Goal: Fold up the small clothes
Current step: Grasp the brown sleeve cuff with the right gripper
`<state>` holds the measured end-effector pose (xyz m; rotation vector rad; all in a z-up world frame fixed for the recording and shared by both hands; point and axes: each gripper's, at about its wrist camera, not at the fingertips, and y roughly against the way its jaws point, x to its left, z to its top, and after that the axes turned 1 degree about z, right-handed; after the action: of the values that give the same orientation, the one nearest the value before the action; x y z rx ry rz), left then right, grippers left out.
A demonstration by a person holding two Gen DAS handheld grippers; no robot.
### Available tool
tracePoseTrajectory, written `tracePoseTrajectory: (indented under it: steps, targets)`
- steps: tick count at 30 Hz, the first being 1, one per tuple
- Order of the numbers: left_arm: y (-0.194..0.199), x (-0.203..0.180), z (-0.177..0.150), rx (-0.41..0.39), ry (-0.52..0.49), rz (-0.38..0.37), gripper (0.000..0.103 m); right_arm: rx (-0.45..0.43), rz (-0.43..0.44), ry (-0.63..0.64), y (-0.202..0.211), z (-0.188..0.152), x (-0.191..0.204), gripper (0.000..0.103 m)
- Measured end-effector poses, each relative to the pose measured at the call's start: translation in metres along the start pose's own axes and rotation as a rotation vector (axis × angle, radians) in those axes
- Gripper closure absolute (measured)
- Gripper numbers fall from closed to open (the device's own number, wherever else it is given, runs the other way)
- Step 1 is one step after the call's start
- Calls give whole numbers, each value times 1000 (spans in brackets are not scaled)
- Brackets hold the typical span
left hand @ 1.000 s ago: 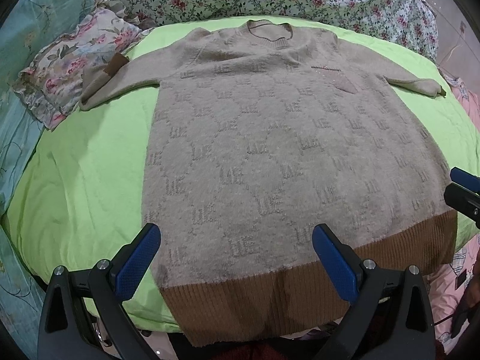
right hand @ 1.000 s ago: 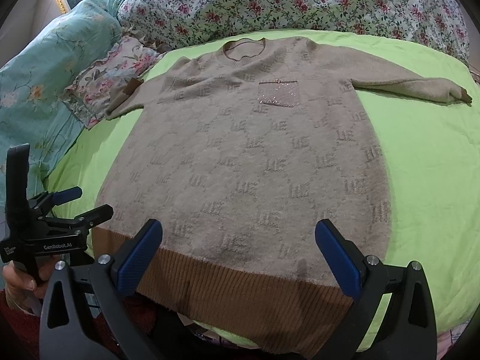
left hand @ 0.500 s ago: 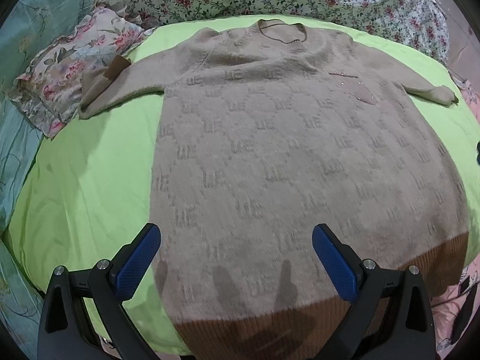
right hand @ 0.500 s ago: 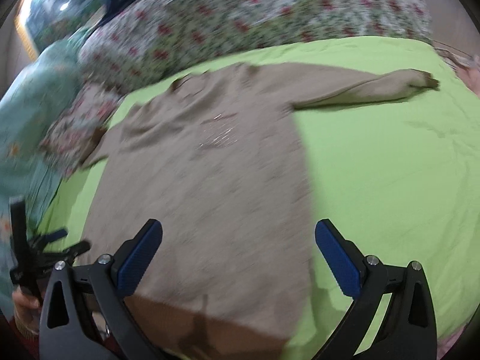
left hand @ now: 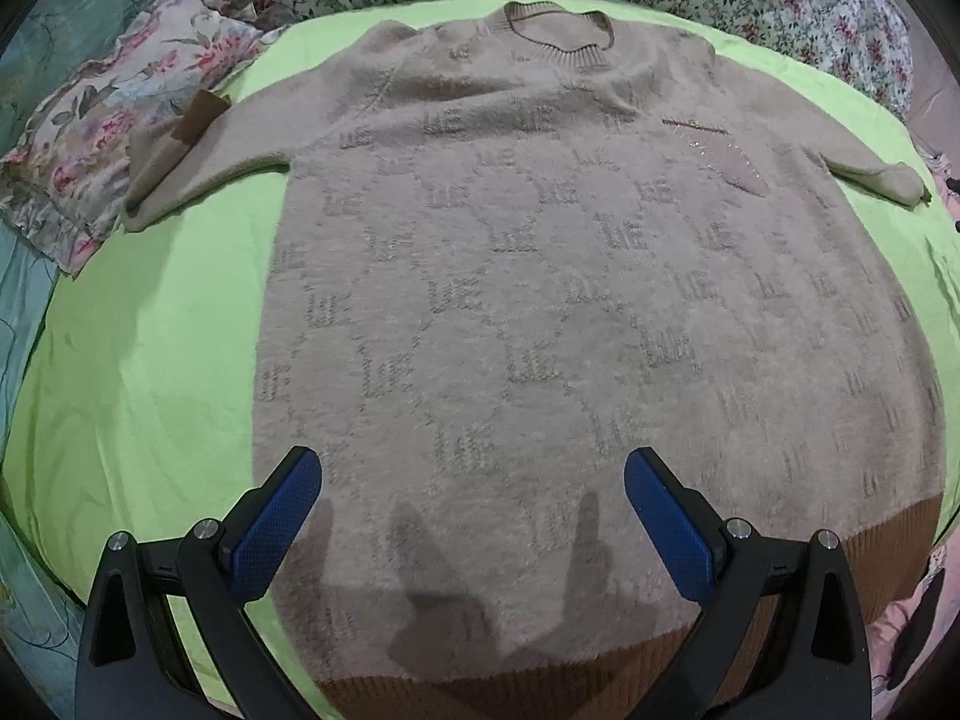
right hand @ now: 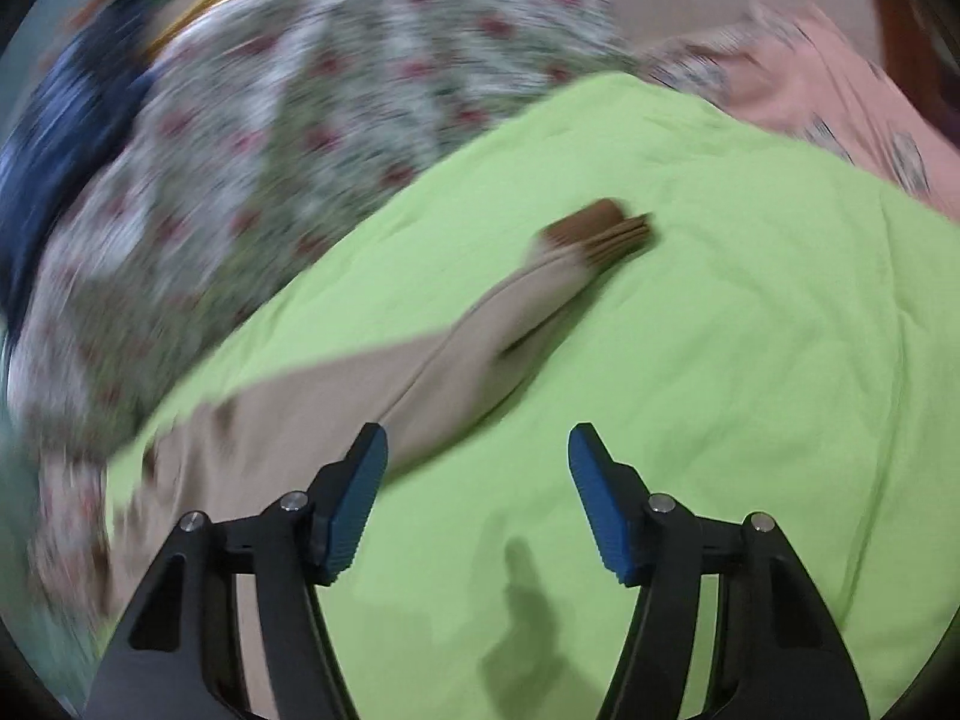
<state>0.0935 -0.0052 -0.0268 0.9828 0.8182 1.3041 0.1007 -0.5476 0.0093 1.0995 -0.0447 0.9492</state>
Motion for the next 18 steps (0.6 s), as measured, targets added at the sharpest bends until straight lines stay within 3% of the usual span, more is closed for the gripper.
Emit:
tracePoseTrajectory:
  steps: [5,8,10,11,12,13,15,18]
  targets:
    - [-12,-8,15,24,6,-10,2,-45,-17,-75,-34,52,-14,39]
    - [-18,-15,24,34,1,-21,2,-4,-101,-114,-66,72,-20,40]
    - [-19,-20,28,36,-3,-32,2,22,-148,-127,-79,76,-27,51]
    - [-20,-20,29,33,-4,-38,2,35,-156,-141,-85,77,-29,68]
    - [-20,-21,30,29,-7,-42,2,36,-139,-154,-89,77,-30,82]
    - [-21,-22,31,27,-9,-45,2,11,-94,-158,-87,76,-27,86]
    - [-26,-22,31,34,-12,-53,2,-35,-47,-112,-75,73,-12,90]
    - [-32,-21,31,46,-12,-63,2,-60,107,-4,-55,59,36,92]
